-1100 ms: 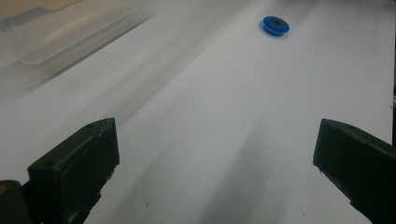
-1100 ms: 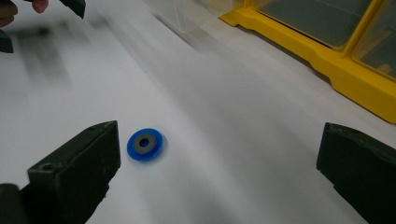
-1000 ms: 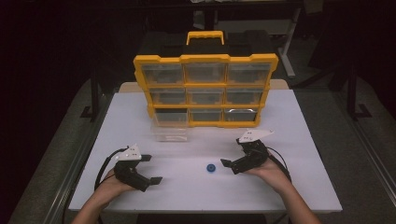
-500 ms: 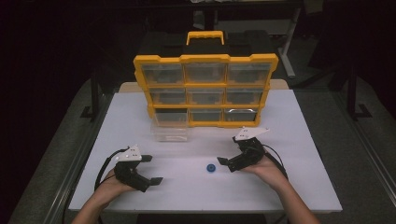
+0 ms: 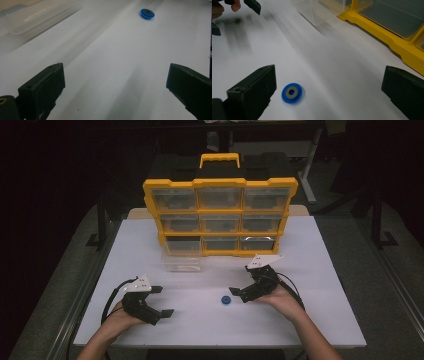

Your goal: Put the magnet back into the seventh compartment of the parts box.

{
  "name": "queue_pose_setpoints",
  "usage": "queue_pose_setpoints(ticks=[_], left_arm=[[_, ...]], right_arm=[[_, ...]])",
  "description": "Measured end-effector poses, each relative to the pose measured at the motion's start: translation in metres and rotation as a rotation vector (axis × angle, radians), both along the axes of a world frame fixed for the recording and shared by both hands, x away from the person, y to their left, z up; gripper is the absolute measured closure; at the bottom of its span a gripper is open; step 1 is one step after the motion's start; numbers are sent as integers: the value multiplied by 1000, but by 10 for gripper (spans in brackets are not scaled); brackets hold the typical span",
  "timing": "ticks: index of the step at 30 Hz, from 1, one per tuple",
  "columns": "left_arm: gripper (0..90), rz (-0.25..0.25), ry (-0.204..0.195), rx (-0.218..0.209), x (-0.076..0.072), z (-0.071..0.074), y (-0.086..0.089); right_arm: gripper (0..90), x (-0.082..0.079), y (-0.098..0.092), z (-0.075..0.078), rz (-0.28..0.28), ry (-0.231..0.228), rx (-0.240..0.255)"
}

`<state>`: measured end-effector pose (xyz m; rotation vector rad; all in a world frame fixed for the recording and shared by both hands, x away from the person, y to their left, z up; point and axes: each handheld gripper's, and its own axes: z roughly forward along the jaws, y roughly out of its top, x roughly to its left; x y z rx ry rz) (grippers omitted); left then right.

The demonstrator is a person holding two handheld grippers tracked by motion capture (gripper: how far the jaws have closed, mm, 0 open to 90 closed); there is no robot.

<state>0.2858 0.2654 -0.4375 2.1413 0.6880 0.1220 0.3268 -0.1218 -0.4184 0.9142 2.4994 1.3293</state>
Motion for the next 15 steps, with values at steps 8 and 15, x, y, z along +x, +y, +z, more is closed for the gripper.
queue_pose_setpoints(ticks=[8,15], left_arm=[[17,-5,-1,2,0,0,0],[17,-6,1,3,0,0,0]], right_arm=[[0,3,7,0,10,1,-4],[0,7,15,-3,37,7,-15]])
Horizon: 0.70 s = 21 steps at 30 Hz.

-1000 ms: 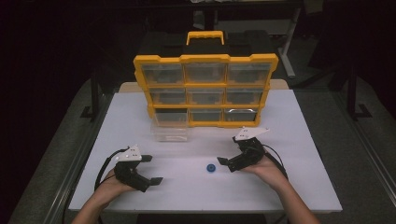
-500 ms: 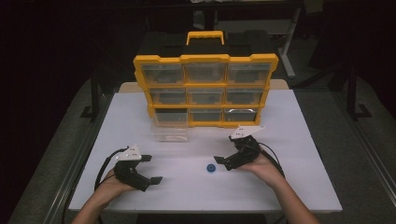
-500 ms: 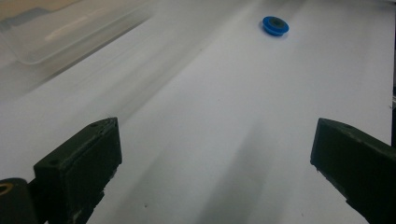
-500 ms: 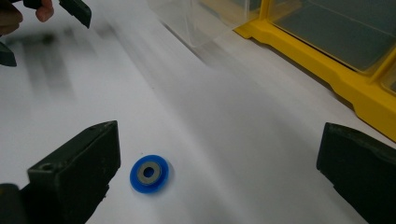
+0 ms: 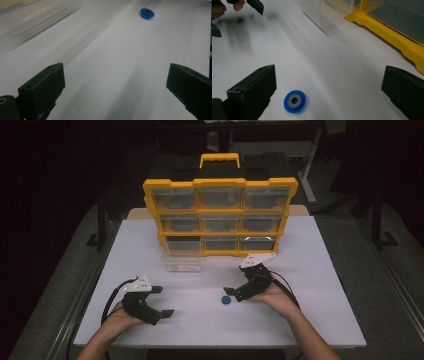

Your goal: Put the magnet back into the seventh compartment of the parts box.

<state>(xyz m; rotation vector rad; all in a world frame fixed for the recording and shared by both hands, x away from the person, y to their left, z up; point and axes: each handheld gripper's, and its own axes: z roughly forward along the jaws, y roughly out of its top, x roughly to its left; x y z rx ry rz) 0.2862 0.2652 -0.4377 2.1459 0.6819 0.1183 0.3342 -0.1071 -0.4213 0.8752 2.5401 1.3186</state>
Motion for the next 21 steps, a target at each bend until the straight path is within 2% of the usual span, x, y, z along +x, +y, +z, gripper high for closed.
queue_pose_setpoints(ticks=[12,21], left_arm=[[17,0,-6,1,0,0,0],[17,-4,-5,5,0,-1,-1]], right_arm=[[0,2,13,1,38,8,-7],[0,0,20,-3,71,20,-42]])
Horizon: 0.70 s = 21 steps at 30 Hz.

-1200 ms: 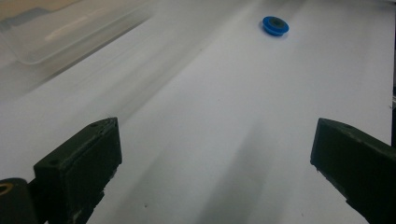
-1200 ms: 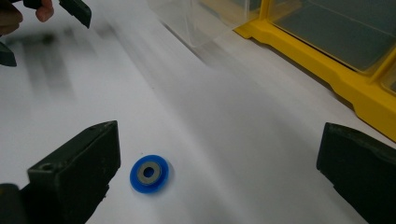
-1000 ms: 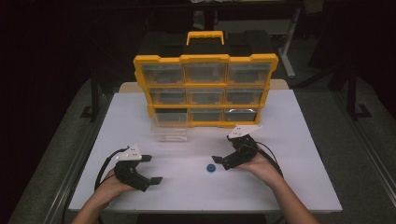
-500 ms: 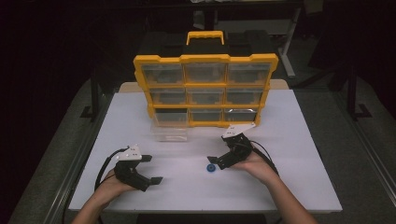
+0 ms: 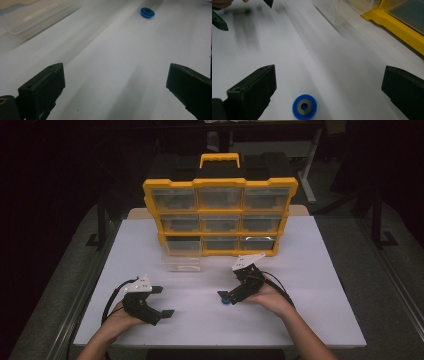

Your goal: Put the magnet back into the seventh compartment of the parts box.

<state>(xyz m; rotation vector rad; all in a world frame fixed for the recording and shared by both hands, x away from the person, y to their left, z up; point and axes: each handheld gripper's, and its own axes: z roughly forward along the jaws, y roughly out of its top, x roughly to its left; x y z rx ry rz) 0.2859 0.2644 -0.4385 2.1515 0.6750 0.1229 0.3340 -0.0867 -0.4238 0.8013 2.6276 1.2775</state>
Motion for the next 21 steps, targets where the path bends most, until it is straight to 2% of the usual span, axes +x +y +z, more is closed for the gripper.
queue_pose_setpoints(ticks=[13,14,15,21], left_arm=[[17,-3,2,0,0,0,0],[17,-2,3,-1,0,0,0],[17,-3,2,0,0,0,0],[17,-3,3,2,0,-1,0]], right_arm=[[0,-5,10,-7,56,25,-72],[0,-4,9,-8,68,1,-95],[0,-4,10,-9,72,-3,-104],[0,-5,12,-11,92,-4,-127]])
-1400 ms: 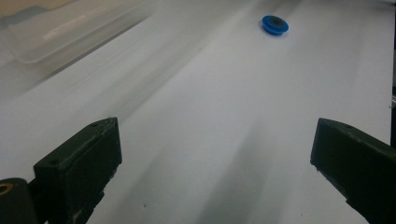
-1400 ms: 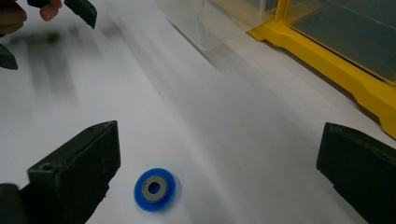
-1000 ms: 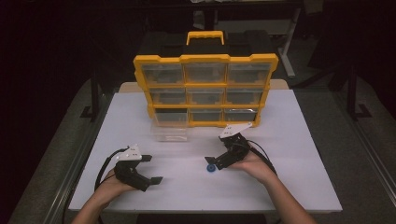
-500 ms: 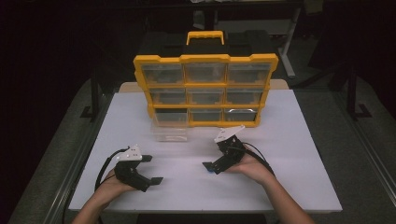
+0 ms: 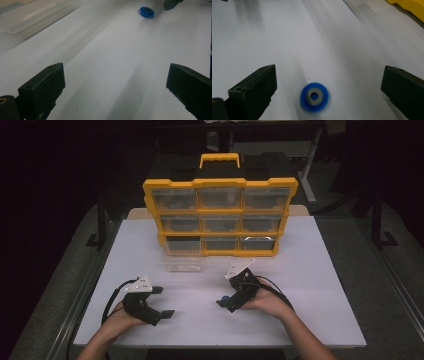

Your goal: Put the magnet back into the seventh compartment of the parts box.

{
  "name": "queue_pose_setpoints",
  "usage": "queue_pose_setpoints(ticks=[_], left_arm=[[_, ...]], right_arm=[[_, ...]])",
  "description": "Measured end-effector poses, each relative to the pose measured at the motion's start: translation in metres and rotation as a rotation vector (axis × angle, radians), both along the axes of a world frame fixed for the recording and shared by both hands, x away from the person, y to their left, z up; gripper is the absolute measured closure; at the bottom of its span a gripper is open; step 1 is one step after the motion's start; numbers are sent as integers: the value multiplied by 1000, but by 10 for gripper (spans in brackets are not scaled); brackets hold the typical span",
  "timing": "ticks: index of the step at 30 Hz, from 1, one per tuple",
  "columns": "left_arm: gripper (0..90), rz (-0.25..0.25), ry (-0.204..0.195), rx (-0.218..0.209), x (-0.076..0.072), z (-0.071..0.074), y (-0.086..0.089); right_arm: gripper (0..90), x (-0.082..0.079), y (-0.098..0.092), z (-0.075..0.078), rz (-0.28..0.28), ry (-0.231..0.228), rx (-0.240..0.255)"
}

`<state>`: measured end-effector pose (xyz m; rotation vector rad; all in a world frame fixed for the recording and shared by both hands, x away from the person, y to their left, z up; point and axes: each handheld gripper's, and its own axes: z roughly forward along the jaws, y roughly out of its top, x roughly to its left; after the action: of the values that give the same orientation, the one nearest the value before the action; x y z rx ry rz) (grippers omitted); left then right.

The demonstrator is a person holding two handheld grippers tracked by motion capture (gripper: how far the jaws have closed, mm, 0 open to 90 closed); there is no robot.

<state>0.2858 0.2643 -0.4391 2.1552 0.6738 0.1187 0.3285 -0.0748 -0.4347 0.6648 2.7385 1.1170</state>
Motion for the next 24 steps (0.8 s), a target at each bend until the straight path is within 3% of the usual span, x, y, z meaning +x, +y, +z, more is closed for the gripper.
queue_pose_setpoints(ticks=[5,12,24], left_arm=[[17,3,-1,-4,0,0,0],[17,6,-1,0,0,0,1],[17,10,-1,0,0,0,1]], right_arm=[[8,-1,1,-2,5,13,-17],[98,-1,2,-4,42,30,-53],[213,-3,2,-5,60,44,-66]])
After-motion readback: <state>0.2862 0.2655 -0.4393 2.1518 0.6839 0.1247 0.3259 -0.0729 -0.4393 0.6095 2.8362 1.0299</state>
